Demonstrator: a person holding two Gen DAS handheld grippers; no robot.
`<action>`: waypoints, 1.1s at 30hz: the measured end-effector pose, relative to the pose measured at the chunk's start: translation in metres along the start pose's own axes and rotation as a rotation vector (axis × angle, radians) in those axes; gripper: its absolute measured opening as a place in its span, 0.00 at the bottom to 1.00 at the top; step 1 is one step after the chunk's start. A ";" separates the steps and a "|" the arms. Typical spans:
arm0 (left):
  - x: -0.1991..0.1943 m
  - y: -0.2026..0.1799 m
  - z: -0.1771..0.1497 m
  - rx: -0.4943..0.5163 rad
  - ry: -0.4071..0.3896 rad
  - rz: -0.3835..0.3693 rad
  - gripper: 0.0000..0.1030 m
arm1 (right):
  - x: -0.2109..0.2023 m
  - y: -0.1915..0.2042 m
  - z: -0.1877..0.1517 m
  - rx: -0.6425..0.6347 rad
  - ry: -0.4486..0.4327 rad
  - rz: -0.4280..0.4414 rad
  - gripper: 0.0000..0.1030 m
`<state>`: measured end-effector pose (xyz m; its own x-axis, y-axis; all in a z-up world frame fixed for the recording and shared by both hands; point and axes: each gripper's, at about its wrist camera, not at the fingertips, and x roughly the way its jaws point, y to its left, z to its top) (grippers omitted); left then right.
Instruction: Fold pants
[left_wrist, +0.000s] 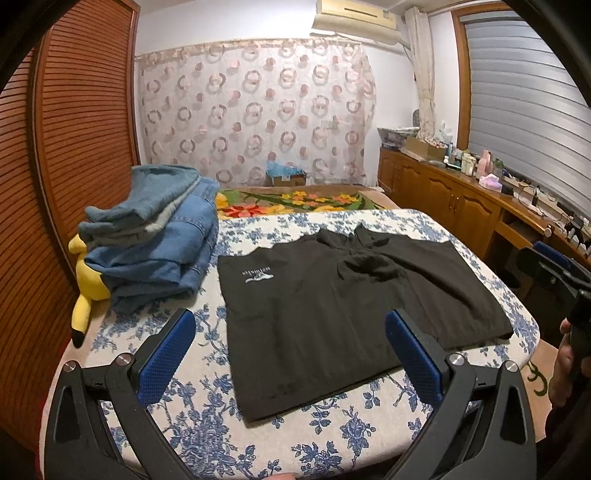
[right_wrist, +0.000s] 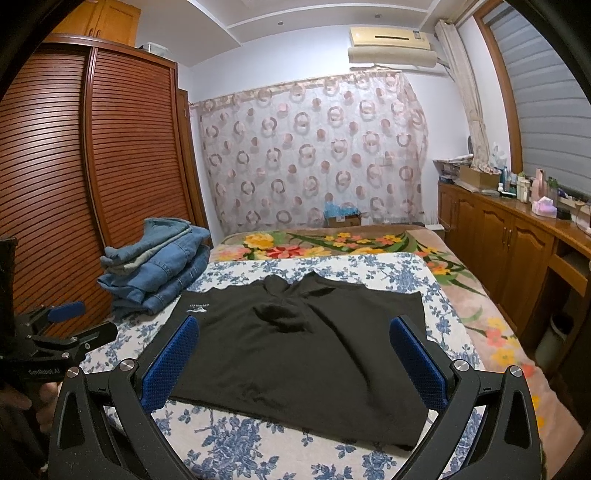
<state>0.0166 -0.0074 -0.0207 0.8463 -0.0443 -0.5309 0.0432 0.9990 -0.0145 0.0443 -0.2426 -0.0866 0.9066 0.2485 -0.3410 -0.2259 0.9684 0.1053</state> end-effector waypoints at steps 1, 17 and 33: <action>0.003 0.000 -0.002 0.000 0.007 -0.003 1.00 | 0.001 0.000 0.000 -0.002 0.003 -0.001 1.00; 0.042 0.000 -0.014 0.048 0.098 -0.065 1.00 | 0.022 -0.009 0.009 -0.022 0.070 -0.028 0.99; 0.075 0.006 -0.002 0.085 0.133 -0.078 1.00 | 0.054 -0.038 0.025 -0.072 0.174 -0.065 0.79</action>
<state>0.0797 -0.0046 -0.0621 0.7612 -0.1142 -0.6383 0.1557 0.9878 0.0089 0.1102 -0.2667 -0.0860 0.8464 0.1791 -0.5016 -0.1999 0.9797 0.0127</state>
